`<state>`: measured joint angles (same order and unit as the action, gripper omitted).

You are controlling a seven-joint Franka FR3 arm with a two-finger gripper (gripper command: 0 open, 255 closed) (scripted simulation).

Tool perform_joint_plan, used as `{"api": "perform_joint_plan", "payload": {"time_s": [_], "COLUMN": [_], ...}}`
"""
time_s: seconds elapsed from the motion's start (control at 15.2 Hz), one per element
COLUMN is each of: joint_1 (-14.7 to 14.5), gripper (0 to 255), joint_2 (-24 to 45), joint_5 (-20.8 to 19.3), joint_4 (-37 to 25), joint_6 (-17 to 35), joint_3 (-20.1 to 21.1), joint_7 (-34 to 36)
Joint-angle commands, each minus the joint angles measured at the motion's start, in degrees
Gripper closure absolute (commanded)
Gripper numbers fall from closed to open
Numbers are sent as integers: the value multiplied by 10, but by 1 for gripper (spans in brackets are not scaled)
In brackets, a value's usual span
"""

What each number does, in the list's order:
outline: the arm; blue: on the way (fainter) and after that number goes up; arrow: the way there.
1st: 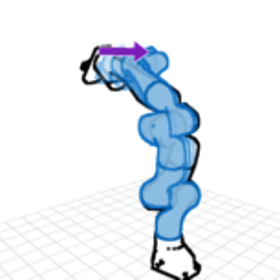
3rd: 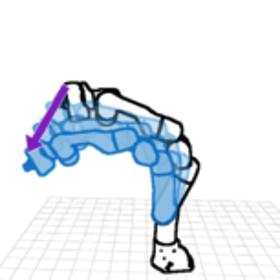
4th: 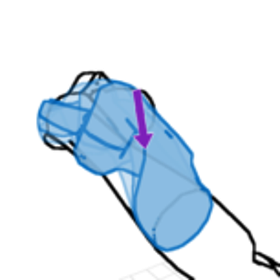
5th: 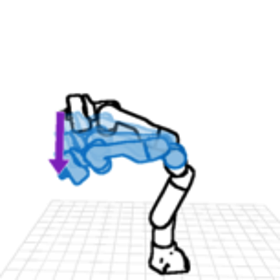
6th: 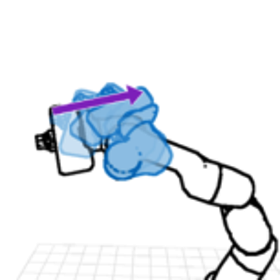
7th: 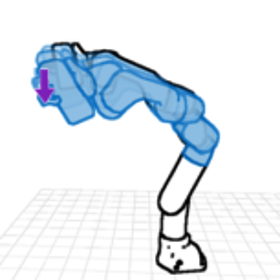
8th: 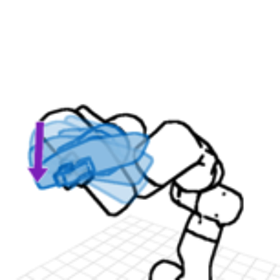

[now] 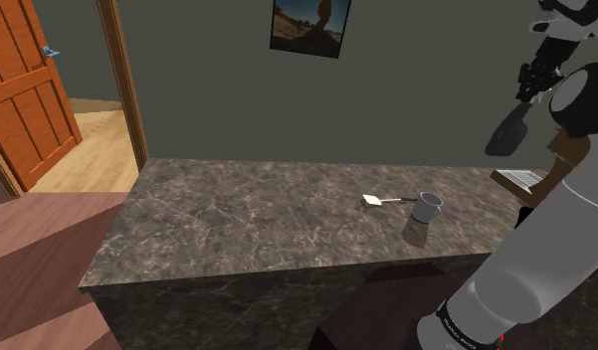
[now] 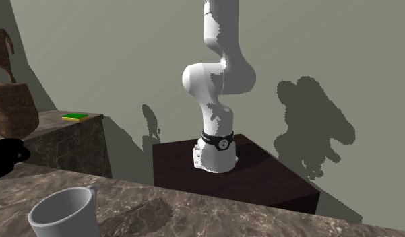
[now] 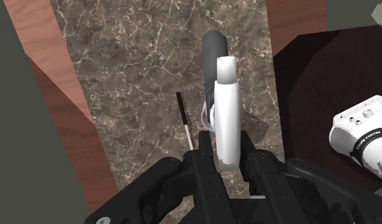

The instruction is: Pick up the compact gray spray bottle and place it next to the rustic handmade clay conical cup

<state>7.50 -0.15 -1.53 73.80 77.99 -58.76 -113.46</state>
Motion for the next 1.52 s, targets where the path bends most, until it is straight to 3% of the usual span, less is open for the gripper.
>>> {"api": "perform_joint_plan", "payload": {"time_s": [0.0, 0.13, 0.33, 0.59, 0.73, 0.92, 1.45], "joint_1": [39, 107, 238, 455, 388, 326, 227], "gripper": [255, 255, 255, 255, 255, 255, 255], "joint_2": [55, 118, 205, 321, 288, 258, 205], "joint_5": [56, 122, 212, 330, 293, 260, 205], "joint_4": [-31, -78, -170, -374, -282, -196, -45], "joint_6": [-3, -19, -57, -141, -93, -43, 57], "joint_3": [-37, -53, -40, 20, -2, -22, -50], "joint_7": [-62, -119, -184, -217, -227, -230, -224]}}
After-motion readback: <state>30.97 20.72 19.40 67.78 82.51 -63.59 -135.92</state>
